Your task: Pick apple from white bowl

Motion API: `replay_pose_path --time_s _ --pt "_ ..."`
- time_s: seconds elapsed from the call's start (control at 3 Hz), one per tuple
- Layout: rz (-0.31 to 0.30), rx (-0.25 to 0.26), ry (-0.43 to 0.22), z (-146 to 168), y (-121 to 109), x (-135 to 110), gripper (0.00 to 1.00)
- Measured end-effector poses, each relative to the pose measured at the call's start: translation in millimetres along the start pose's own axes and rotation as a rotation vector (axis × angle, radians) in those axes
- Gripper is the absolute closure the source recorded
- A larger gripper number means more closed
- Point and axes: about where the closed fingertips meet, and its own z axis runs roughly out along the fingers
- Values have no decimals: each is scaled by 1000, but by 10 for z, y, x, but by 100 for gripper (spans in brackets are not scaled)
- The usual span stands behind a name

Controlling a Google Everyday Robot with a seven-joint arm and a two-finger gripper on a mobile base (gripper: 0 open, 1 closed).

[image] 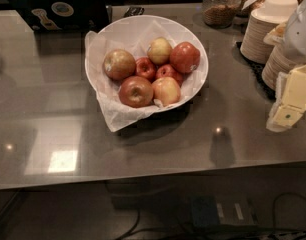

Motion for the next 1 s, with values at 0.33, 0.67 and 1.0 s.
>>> replay_pose_path --time_s 0.33,0.67,1.0 --pt "-2 12 -6 -11 -26 -15 0" --pt "-43 42 -39 30 -238 -153 0" --pt "-97 55 -95 91 -476 -374 0"
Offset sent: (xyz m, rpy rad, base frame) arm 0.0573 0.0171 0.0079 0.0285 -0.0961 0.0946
